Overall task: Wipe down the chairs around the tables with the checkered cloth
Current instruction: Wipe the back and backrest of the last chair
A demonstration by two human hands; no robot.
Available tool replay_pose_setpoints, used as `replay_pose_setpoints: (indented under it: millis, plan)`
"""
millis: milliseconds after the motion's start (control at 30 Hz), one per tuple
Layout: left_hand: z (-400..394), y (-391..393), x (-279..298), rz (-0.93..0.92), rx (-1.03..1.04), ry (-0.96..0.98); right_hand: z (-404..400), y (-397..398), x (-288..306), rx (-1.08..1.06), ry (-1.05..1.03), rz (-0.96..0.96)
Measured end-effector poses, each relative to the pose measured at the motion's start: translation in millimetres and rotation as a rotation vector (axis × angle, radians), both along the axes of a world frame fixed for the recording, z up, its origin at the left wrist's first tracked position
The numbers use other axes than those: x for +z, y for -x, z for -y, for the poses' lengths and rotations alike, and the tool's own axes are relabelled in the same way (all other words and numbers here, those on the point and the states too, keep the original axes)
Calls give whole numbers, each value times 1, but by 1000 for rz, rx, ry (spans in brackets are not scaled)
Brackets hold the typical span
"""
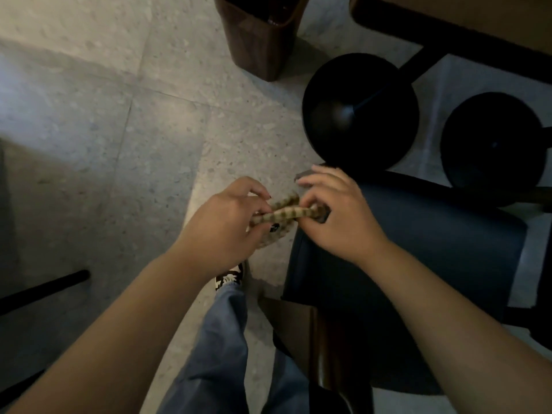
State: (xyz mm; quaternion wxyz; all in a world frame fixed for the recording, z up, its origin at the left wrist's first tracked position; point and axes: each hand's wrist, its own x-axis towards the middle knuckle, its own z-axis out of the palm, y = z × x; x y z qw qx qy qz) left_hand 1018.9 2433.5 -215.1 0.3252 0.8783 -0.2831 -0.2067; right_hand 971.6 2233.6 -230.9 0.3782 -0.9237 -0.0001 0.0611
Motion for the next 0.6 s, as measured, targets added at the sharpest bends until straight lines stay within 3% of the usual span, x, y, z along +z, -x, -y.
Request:
replay_pose_setpoints:
  millis: [100,233,333,433,500,600]
  plan:
    - [-11,0,-7,45,-178,-141,15,0,8,-121,-237,-218]
    - [-23,-1,-14,12,-210,-205,33,0,14,-179,-168,-292]
    - [-26,-1,-20,-209,-8,-125,36,0,12,-318,-83,-232]
    - [-18,5,-26,-534,357,-35,23,-1,14,-421,-36,-90]
    - [-8,12,-28,-798,586,133,4,-3,18,-359,-36,11]
    - [3,18,-31,-1013,790,335,-29,0,21,-121,-20,6]
